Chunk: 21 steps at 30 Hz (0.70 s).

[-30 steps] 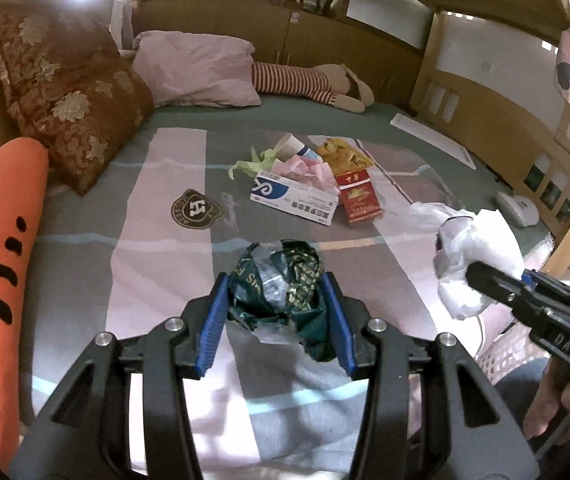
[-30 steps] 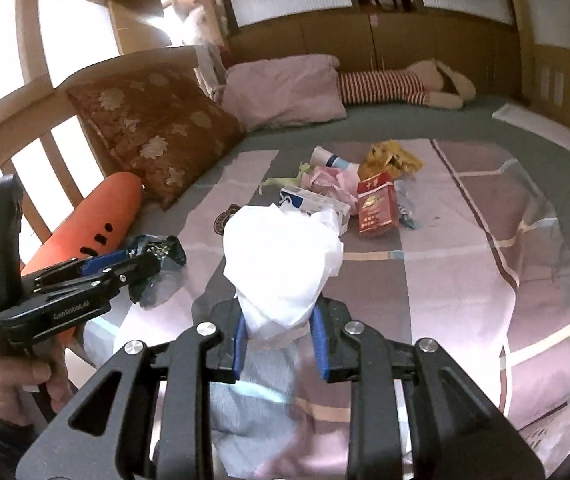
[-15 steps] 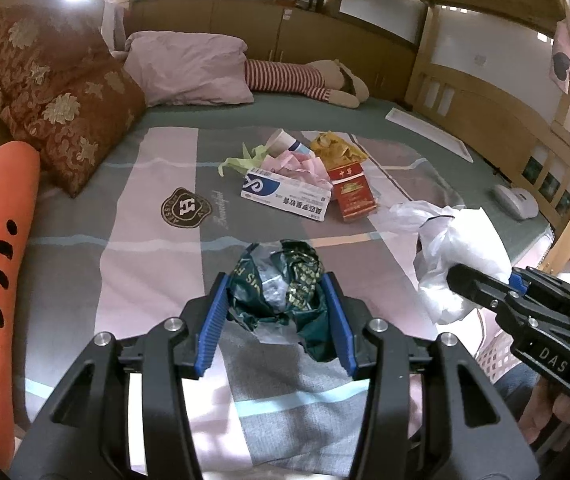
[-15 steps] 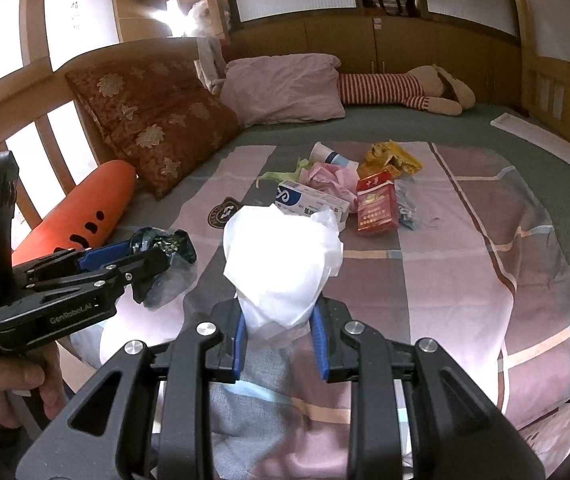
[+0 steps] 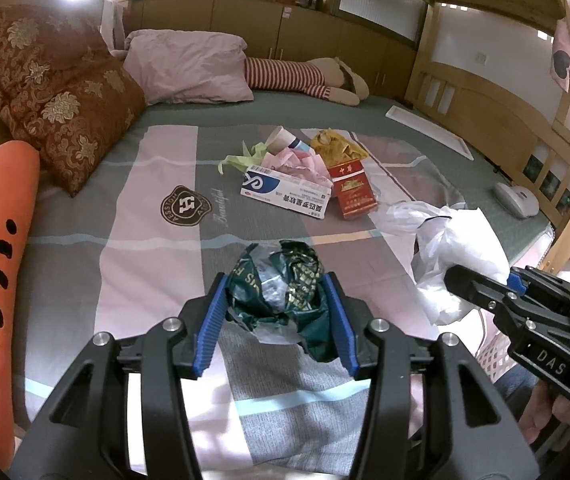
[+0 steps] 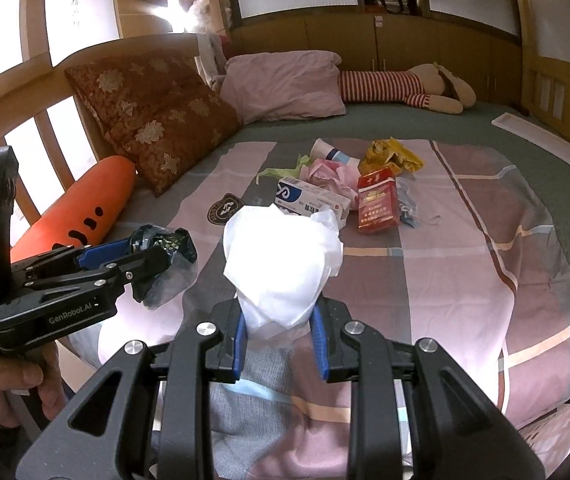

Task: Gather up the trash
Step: 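Lift the white tissue with right tool while left tool lifts the foil wrapper, then carry both items over the wastebasket and open both tools to drop them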

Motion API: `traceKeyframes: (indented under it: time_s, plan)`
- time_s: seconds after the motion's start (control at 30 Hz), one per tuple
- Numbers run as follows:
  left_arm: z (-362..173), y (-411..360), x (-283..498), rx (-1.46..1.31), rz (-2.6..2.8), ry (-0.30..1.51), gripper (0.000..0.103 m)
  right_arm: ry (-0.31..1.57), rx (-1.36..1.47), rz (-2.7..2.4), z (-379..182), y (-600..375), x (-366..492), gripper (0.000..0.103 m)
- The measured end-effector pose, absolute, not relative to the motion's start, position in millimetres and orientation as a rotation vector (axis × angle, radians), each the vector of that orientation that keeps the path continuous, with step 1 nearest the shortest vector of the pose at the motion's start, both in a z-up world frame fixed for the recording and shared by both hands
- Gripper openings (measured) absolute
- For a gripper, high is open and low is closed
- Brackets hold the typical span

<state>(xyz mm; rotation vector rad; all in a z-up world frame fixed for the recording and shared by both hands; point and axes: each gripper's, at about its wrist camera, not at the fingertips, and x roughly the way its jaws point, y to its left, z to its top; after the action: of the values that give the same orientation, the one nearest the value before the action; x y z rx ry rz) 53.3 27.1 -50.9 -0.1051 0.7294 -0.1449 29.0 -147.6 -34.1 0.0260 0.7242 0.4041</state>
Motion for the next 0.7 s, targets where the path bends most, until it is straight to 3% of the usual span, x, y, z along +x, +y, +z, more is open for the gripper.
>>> traceKeyframes:
  time_s: [0.47,0.7]
  plan:
    - [-52,28,53,-0.104,-0.143,0.733,0.049,0.701,0.048,0.401,-29,-153,26,0.027]
    - [-52,32,52,-0.107,-0.143,0.733,0.05,0.554,0.154,0.336,29,-233,-16,0.027]
